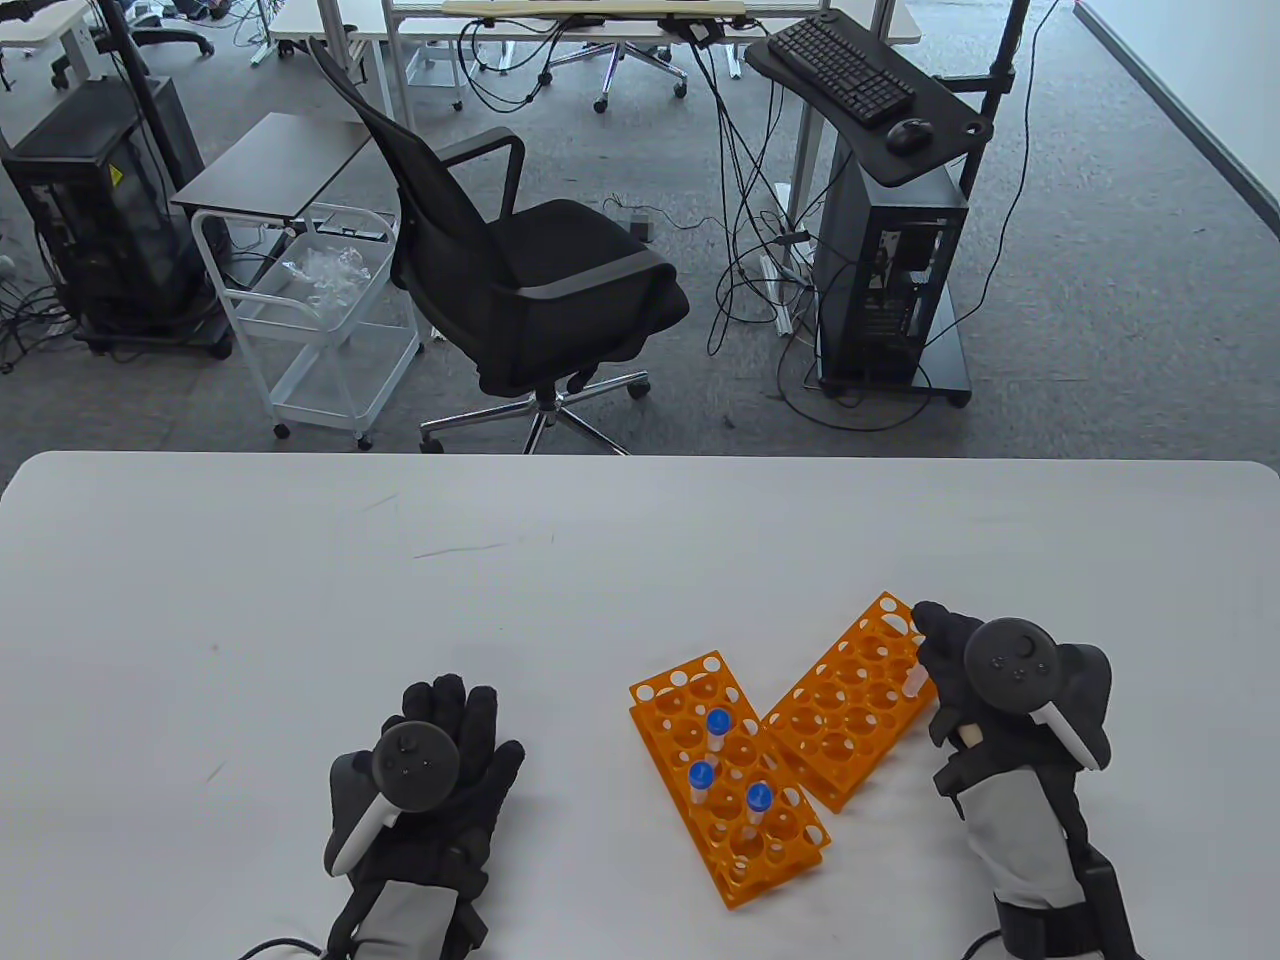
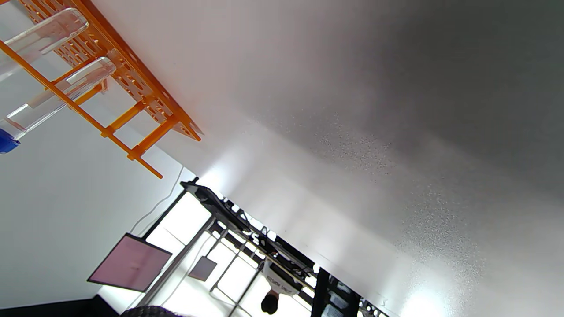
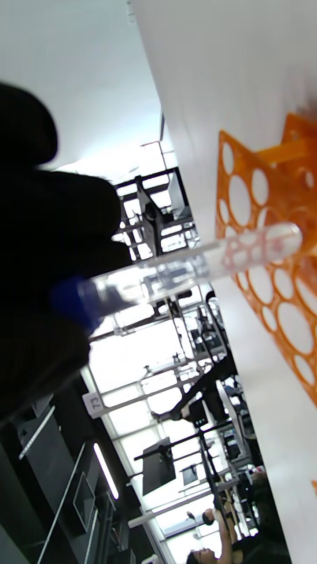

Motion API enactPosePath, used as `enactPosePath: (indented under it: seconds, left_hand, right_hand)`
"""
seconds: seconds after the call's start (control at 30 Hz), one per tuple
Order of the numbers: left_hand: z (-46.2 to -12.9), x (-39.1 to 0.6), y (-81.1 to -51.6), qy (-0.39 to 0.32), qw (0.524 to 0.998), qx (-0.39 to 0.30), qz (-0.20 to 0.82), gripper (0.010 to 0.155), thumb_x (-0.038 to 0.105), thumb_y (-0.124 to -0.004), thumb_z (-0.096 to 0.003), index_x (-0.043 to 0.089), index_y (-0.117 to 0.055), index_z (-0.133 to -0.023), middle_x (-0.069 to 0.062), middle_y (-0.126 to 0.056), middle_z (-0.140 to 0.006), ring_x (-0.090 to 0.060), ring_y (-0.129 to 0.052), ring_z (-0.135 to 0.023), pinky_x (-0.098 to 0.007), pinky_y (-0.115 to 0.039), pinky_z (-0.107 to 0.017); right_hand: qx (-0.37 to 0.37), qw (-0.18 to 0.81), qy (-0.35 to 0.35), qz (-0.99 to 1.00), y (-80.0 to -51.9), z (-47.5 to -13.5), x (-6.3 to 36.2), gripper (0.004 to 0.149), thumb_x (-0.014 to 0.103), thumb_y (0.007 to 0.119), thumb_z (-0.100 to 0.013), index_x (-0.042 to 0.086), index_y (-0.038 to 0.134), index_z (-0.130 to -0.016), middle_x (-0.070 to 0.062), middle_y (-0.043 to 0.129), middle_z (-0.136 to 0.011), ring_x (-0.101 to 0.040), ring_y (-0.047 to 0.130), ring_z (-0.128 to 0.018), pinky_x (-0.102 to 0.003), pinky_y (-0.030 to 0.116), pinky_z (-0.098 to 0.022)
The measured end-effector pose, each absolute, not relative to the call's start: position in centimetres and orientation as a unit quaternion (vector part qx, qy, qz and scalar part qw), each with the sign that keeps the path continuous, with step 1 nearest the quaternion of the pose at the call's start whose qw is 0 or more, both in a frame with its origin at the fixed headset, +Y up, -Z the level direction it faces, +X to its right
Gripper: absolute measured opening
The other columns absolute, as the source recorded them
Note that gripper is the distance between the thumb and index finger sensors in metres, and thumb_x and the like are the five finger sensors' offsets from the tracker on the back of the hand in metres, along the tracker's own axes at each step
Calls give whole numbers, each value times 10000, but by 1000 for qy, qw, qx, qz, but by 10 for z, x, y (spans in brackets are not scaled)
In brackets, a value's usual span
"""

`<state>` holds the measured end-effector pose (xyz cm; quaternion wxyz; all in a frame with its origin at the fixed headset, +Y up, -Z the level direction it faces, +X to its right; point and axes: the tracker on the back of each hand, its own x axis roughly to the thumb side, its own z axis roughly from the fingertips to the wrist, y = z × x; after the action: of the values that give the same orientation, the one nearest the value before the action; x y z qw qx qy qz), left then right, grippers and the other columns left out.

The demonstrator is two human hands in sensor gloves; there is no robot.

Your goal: Transfer 4 test tubes between racks (Right hand only)

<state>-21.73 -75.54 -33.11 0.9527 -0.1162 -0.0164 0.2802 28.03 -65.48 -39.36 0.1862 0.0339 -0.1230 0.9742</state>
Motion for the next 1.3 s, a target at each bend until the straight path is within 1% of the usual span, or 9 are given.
enactPosePath:
  seconds: [1.3]
  left_hand:
    - [-331, -217, -756, -16, 952, -119, 281, 675, 637, -457, -574, 428, -148, -1137, 138, 64, -1171, -99, 225, -1036, -396, 140, -766]
  right_hand:
    - [23, 163, -57, 985, -685, -406, 277, 469, 210, 797, -475, 118, 799, -935, -184, 907, -887, -456, 848, -777, -667, 608, -598]
